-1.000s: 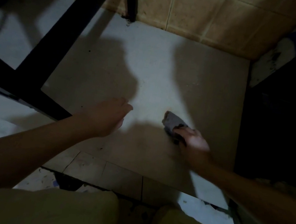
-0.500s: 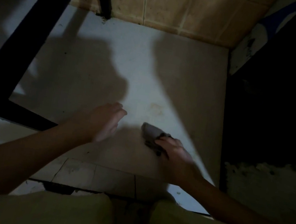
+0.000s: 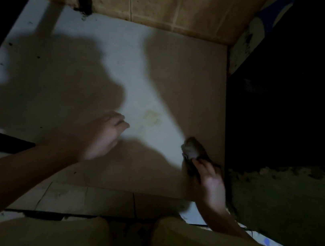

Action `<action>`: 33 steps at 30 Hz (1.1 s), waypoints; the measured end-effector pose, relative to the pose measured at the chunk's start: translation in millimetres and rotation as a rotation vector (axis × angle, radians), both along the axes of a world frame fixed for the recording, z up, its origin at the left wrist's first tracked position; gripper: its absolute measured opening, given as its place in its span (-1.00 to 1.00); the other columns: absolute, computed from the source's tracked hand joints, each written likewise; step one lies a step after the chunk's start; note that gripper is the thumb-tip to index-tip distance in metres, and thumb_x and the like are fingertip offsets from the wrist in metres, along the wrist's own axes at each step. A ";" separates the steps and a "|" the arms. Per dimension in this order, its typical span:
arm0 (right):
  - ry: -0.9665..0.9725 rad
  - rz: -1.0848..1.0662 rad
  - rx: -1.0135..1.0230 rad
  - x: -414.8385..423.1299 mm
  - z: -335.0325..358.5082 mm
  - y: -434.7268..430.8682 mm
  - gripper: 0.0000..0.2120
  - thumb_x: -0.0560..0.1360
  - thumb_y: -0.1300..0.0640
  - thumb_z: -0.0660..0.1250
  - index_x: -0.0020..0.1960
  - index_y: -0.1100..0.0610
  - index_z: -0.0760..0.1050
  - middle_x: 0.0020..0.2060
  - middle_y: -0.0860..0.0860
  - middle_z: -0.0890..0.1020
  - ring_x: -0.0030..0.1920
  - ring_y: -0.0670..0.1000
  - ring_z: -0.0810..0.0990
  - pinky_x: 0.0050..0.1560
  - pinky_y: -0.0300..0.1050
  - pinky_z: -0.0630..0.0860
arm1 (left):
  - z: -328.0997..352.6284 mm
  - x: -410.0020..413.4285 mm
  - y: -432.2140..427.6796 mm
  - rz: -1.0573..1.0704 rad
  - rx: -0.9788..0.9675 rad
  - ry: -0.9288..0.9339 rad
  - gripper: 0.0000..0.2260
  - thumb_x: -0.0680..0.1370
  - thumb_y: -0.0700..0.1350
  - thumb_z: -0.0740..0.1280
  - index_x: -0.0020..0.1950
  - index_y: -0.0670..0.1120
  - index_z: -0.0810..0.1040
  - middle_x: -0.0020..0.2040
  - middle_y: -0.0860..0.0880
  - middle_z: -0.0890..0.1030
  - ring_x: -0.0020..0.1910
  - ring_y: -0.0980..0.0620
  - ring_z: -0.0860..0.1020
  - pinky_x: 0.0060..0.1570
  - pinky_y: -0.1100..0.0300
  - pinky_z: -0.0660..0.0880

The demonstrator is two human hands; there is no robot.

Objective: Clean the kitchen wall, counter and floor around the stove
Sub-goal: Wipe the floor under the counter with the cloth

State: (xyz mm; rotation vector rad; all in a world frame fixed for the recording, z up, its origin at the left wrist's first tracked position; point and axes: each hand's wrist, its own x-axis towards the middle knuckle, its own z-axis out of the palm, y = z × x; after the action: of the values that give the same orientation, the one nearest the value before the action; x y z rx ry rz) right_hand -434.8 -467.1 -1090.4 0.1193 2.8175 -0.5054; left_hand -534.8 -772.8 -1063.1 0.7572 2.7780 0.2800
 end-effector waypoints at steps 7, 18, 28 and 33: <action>-0.019 0.286 -0.051 -4.5 9.6 -50.4 -0.59 0.52 0.21 0.22 0.36 0.07 0.42 0.34 0.09 0.46 0.27 0.25 0.43 0.05 0.08 0.56 | -3.6 -2.6 6.8 -0.008 -0.017 0.015 -0.62 0.40 -0.31 0.43 0.21 -0.19 0.55 0.27 -0.25 0.51 0.24 -0.29 0.49 0.21 -0.10 0.47; 0.111 -0.047 -0.183 -58.1 -19.5 -6.1 -0.55 0.56 0.29 0.17 0.41 0.03 0.34 0.42 0.05 0.33 0.40 0.09 0.30 0.39 -0.03 0.28 | -6.6 -4.7 -2.7 0.044 0.032 -0.047 -0.59 0.44 -0.27 0.37 0.29 -0.21 0.49 0.34 -0.25 0.42 0.35 -0.22 0.40 0.32 0.05 0.37; 0.116 -0.177 -0.129 -38.5 -9.6 5.6 -0.58 0.56 0.21 0.22 0.40 0.03 0.35 0.38 0.03 0.38 0.39 0.08 0.29 0.40 -0.06 0.24 | 9.7 -11.7 3.3 0.039 0.078 0.019 -0.62 0.34 -0.35 0.45 0.15 -0.24 0.58 0.17 -0.27 0.55 0.13 -0.26 0.56 0.11 -0.05 0.55; 0.085 0.096 -0.021 -12.9 10.6 -27.2 -0.49 0.36 0.22 0.47 0.30 0.11 0.49 0.20 0.13 0.56 0.20 0.13 0.54 0.10 -0.07 0.54 | 7.1 -14.3 6.0 0.042 0.075 0.019 -0.61 0.49 -0.24 0.29 0.33 -0.17 0.46 0.37 -0.18 0.39 0.38 -0.15 0.36 0.34 0.08 0.35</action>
State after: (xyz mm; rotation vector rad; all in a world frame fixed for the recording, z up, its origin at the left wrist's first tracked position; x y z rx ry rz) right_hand -447.7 -494.4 -1079.8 -0.0428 2.8829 -0.5304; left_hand -549.1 -766.9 -1056.0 0.7236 2.8182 0.3883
